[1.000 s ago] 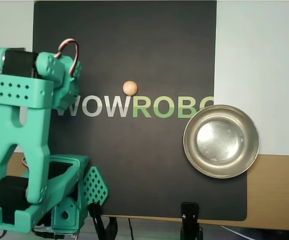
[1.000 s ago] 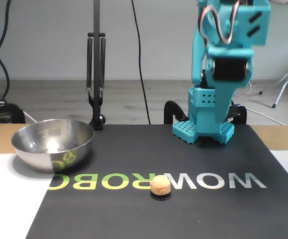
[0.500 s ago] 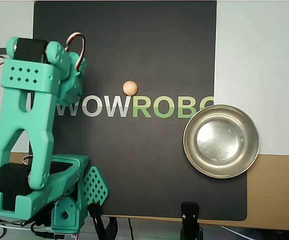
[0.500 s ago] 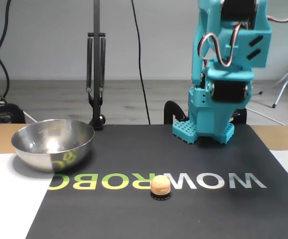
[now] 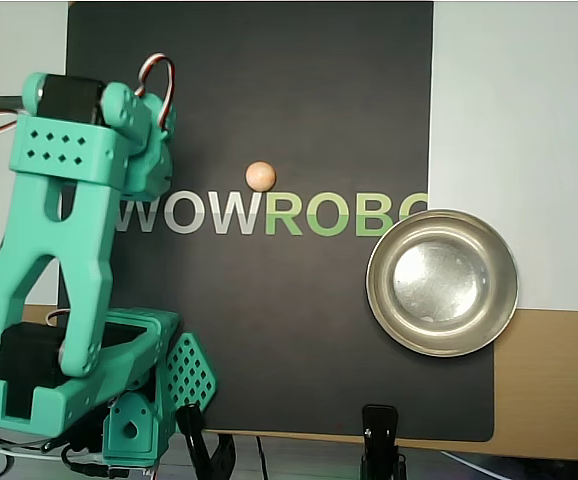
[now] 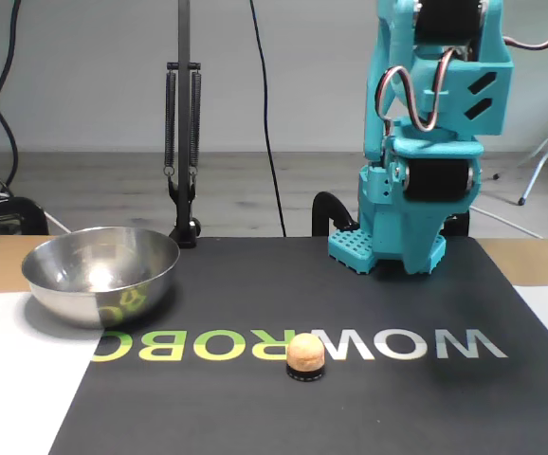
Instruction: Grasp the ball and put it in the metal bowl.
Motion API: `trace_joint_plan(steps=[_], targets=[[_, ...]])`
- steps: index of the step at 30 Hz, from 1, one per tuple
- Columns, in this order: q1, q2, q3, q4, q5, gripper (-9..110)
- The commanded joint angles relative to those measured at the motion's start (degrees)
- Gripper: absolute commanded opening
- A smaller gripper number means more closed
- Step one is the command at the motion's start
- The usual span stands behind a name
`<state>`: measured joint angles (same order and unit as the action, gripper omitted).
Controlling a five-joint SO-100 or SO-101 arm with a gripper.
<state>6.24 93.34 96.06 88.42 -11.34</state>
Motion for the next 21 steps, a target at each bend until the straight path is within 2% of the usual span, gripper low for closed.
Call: trace_joint_plan(steps=[1, 21], targets=[[0.1, 0.4, -1.4, -0.4, -4.8, 0], [1.1, 0.3, -1.4, 0.1, -50.8, 1]])
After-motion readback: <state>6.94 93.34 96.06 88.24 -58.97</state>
